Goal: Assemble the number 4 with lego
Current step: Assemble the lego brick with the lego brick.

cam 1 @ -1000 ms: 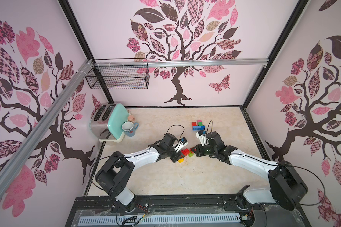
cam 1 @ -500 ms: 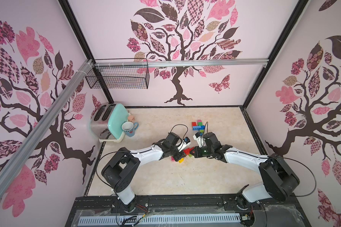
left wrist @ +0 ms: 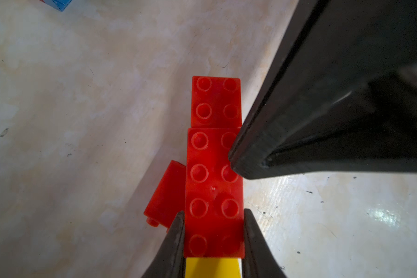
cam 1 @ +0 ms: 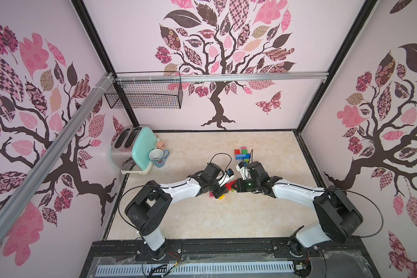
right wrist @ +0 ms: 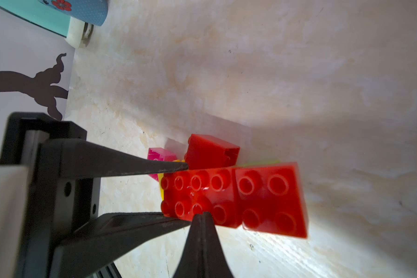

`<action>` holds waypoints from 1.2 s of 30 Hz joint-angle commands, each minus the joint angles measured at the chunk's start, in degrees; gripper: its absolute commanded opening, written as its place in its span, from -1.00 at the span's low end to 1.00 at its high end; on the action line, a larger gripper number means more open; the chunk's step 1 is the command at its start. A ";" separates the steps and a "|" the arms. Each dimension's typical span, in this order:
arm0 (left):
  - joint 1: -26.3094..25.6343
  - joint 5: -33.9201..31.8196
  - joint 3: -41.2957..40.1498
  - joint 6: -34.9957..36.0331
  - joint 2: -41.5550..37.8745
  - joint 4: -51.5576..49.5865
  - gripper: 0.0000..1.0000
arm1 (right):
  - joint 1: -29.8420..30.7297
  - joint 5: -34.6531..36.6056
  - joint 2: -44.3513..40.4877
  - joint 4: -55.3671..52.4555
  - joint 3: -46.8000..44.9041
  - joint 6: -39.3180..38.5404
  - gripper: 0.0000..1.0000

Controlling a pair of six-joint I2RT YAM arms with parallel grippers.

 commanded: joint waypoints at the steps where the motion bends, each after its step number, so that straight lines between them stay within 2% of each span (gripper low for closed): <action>1: -0.56 -0.37 2.29 1.12 1.24 -1.53 -1.00 | -0.09 4.96 3.25 -4.25 1.27 1.08 -1.00; 5: -1.42 -2.18 2.94 3.34 1.82 -4.20 -1.00 | -0.15 3.76 3.41 -6.06 1.69 1.01 -1.00; 9: -1.44 -2.48 2.91 3.34 1.72 -4.06 -1.00 | -0.13 0.54 -0.58 -1.95 1.54 1.84 -1.00; 13: -1.44 -2.57 3.00 3.33 1.77 -4.07 -1.00 | -0.20 0.06 -0.75 -1.55 4.12 1.98 -1.00; 22: -1.44 -2.22 3.18 3.22 1.77 -4.34 -1.00 | -0.49 3.55 7.41 -2.52 2.19 1.60 -1.00; 28: -1.44 -4.66 3.73 3.02 2.25 -4.44 -1.00 | -0.46 5.74 6.94 -4.29 -1.49 1.63 -1.00; 32: -1.44 -9.66 4.44 2.88 1.89 -4.46 -0.33 | -0.54 6.48 4.89 -3.95 -2.91 2.95 -1.00; 36: -1.44 -11.61 4.62 1.81 0.90 -3.32 -0.10 | -0.54 7.39 2.64 -2.86 -3.10 3.93 -1.00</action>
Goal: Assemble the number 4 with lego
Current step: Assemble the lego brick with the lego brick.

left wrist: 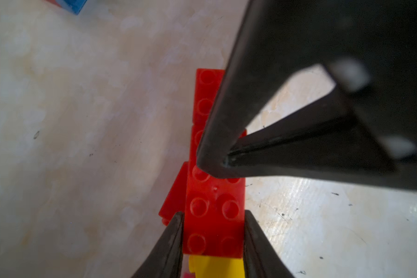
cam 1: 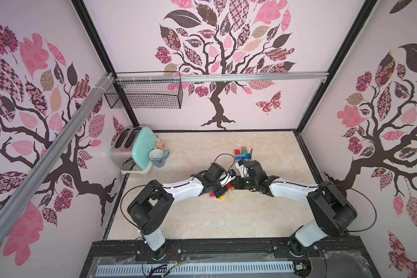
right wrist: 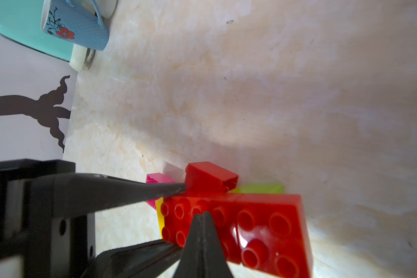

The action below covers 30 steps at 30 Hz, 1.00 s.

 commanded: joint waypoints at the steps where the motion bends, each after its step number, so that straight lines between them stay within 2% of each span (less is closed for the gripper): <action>1: 0.37 -4.75 2.33 -1.83 0.04 0.16 -0.06 | -0.45 4.94 -0.01 -8.32 -2.27 1.09 -1.00; 7: 0.33 -6.49 2.26 -3.01 -0.88 0.21 0.03 | -0.41 2.60 -0.65 -7.09 0.74 1.53 -0.97; 9: 0.37 -6.49 2.07 -3.24 -1.66 -0.06 0.04 | -0.42 1.81 -1.07 -6.72 1.95 1.07 -0.83; 13: 0.37 -6.27 -0.39 -6.04 -6.53 1.85 0.08 | -0.41 0.32 -2.96 -6.36 4.39 -1.15 -0.43; 17: 0.46 -10.68 -5.68 -11.36 -14.54 6.54 0.13 | -0.45 -1.40 -5.39 -6.46 4.91 -4.16 -0.14; 21: 1.09 -24.27 -10.79 -21.83 -22.67 9.25 0.48 | -0.45 -1.73 -8.05 -5.25 2.90 -6.27 0.12; 23: 2.86 -25.38 -10.46 -25.52 -25.37 5.09 0.54 | -0.24 -2.74 -9.02 -4.71 1.86 -7.23 0.22; 24: 4.03 -24.52 -10.25 -27.16 -26.52 2.90 0.90 | 0.09 -2.98 -9.47 -4.78 1.47 -7.98 0.30; 27: 6.61 -24.03 -10.10 -31.01 -29.38 -1.86 0.95 | 3.23 -0.63 -10.42 -6.84 1.21 -12.46 0.45; 30: 7.02 -29.01 -10.75 -36.14 -31.95 -3.59 0.95 | 8.12 5.65 -10.27 -9.19 1.57 -17.43 0.55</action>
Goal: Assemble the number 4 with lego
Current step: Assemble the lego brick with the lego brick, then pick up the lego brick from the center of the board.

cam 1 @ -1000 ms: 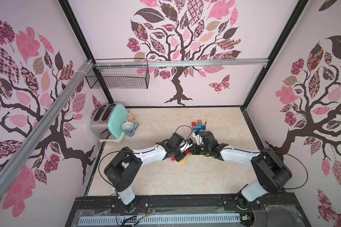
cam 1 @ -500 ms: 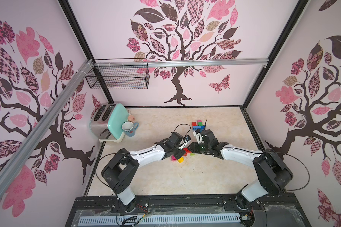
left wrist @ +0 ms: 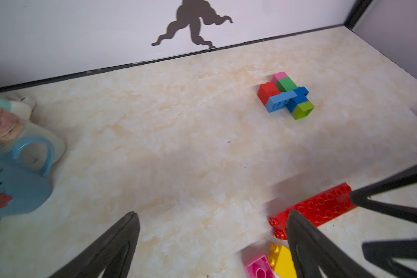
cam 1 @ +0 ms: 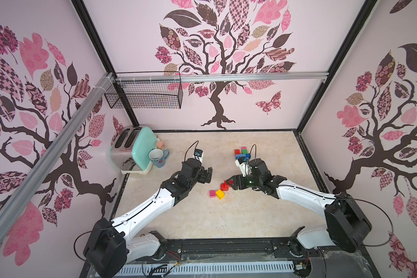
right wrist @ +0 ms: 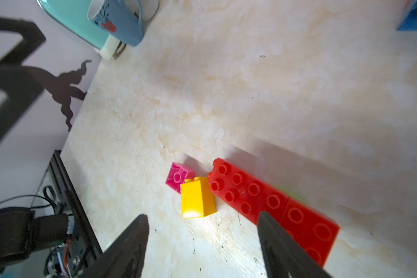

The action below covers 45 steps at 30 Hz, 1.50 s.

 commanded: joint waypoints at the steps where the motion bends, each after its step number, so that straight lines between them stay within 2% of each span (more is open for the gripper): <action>1: 0.12 -6.43 -1.51 -8.71 -2.23 -4.90 0.95 | 5.09 6.44 -0.95 -3.39 -0.01 -6.98 0.58; 5: 0.12 -11.92 2.10 -14.67 -2.45 -10.91 0.95 | 7.52 7.69 2.90 -5.21 1.04 -7.46 0.68; 9: -0.05 -10.22 2.99 -14.60 -4.51 -12.35 0.95 | 9.97 8.31 6.28 -5.46 1.87 -11.08 0.69; 13: 0.11 -7.70 -1.02 -11.20 -8.01 -6.38 0.95 | 10.72 9.65 9.96 -6.20 4.15 -11.45 0.64; 20: 0.38 -5.75 -1.42 -12.63 -7.46 -8.45 0.95 | 11.68 11.27 13.64 -4.87 6.52 -11.51 0.45; 28: 0.42 -5.02 -1.92 -17.10 -7.32 -9.29 0.96 | 13.56 14.52 16.80 -2.84 7.27 -11.25 0.20; 32: 0.81 -4.85 -2.12 -20.76 -6.88 -11.47 0.95 | 14.17 16.67 18.59 -2.89 7.84 -11.81 0.17; 36: 1.53 -1.02 -2.59 -20.95 -5.19 -11.84 0.95 | 15.09 19.82 20.37 -2.95 8.77 -12.52 0.09; 40: 1.77 1.74 -0.81 -20.52 -2.96 -16.19 0.95 | 16.07 23.81 20.75 -1.55 8.04 -13.20 -0.08; 45: 2.61 12.07 1.78 -18.28 1.15 -18.42 0.95 | 16.42 25.11 18.18 -0.32 5.53 -14.69 -0.38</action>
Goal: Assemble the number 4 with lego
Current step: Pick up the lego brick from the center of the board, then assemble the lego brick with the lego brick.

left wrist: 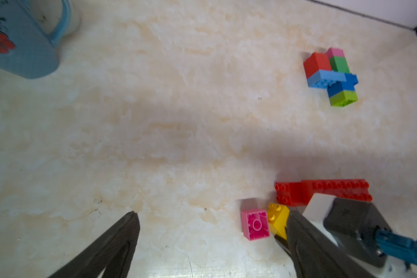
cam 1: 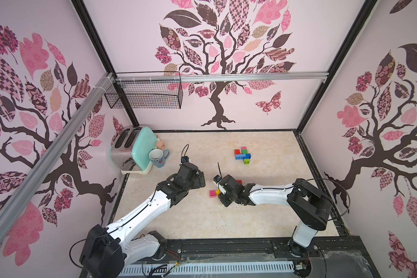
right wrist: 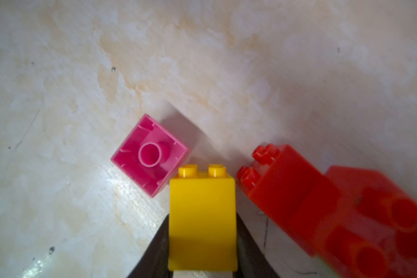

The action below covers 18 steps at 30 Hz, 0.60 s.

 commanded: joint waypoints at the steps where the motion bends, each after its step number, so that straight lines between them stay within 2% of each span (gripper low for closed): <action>1: 0.47 10.15 3.19 1.66 2.70 -2.74 0.95 | 0.31 2.08 -2.27 1.25 -1.41 -1.72 -0.43; 6: 0.78 21.70 6.34 3.36 6.81 -4.59 0.95 | 0.33 0.77 -10.18 9.33 -7.99 -3.61 -0.59; 13: 1.06 40.94 8.77 3.99 9.49 -2.49 0.88 | 0.34 -5.57 -20.53 29.78 -20.21 -8.89 -0.74; 18: 1.08 45.41 10.08 4.29 10.97 -3.44 0.77 | 0.32 -6.39 -21.00 43.03 -25.70 -10.53 -0.73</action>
